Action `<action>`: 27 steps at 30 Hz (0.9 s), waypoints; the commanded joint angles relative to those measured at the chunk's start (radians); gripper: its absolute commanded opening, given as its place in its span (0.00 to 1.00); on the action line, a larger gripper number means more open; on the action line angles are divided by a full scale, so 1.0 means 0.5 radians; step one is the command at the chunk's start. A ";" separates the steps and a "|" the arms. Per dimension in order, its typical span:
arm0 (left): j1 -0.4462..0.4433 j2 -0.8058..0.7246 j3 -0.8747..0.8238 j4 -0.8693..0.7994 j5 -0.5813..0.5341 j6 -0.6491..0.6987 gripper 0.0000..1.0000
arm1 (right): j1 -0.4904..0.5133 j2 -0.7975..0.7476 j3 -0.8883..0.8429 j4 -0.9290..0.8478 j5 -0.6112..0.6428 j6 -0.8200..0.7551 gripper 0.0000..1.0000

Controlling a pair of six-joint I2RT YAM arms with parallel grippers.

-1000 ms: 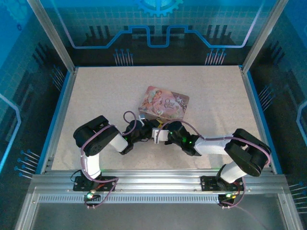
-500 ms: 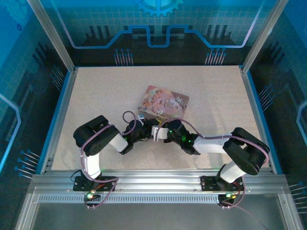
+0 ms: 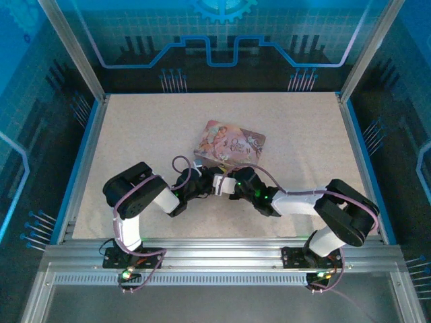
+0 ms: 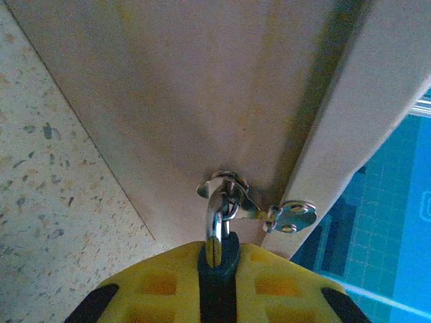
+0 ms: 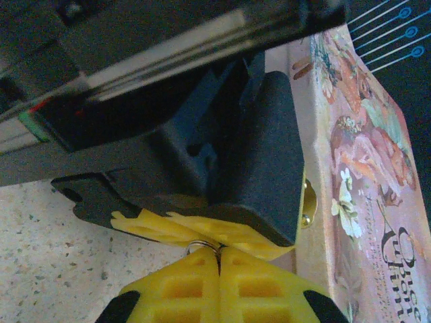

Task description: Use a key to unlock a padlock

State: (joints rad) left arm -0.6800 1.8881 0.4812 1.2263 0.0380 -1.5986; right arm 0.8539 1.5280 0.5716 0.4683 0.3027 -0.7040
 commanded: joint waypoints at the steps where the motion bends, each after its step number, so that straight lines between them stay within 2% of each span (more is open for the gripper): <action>1: -0.017 0.004 -0.025 0.155 0.056 -0.022 0.00 | -0.045 -0.078 0.110 -0.020 -0.022 0.240 0.00; 17: -0.022 0.007 -0.028 0.149 0.050 -0.016 0.00 | -0.154 -0.061 -0.017 0.283 -0.309 1.218 0.00; 27: -0.029 0.010 -0.030 0.147 0.045 -0.018 0.00 | -0.168 -0.016 -0.045 0.307 -0.360 1.377 0.00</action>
State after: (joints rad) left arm -0.6800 1.8881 0.4812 1.2331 0.0311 -1.5986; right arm 0.7837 1.5188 0.5453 0.5213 0.1410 -0.0719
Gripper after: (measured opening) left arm 0.138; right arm 0.057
